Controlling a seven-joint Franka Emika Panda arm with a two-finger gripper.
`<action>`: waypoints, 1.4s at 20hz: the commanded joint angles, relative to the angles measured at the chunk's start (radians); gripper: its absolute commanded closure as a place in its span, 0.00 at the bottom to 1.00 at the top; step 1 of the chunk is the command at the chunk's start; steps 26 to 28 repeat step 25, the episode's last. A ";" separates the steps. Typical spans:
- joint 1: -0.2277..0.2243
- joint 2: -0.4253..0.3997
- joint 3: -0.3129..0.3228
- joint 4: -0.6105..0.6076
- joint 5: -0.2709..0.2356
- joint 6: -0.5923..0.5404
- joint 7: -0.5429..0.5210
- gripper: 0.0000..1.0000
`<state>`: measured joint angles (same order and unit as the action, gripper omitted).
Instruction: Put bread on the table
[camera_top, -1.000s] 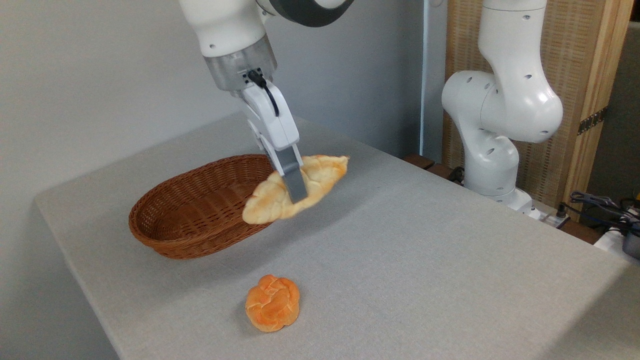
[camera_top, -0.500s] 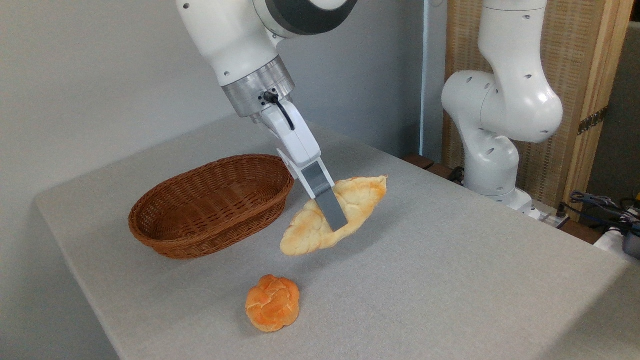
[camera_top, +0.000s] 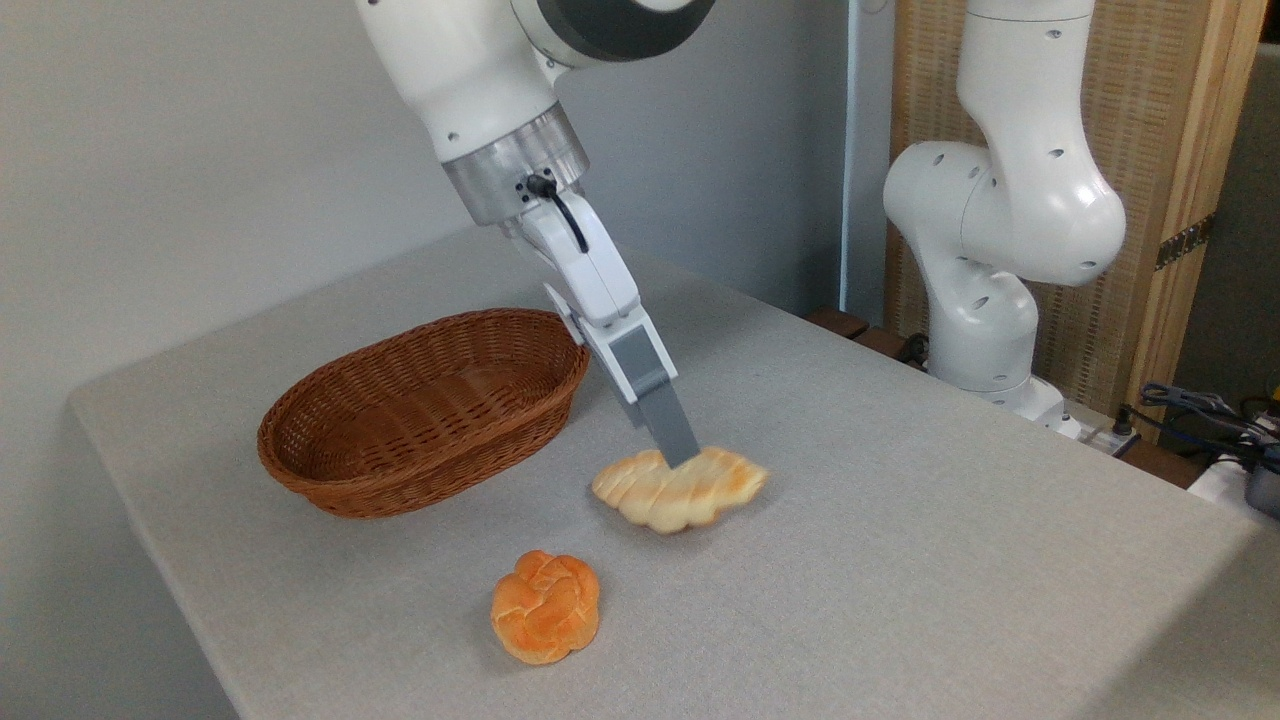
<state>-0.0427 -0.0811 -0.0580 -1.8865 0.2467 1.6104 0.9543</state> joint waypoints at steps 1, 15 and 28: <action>-0.006 -0.006 0.102 0.128 -0.208 -0.006 0.012 0.00; 0.046 0.044 -0.002 0.276 -0.382 0.002 -0.305 0.00; 0.046 0.070 -0.006 0.277 -0.359 -0.001 -0.305 0.00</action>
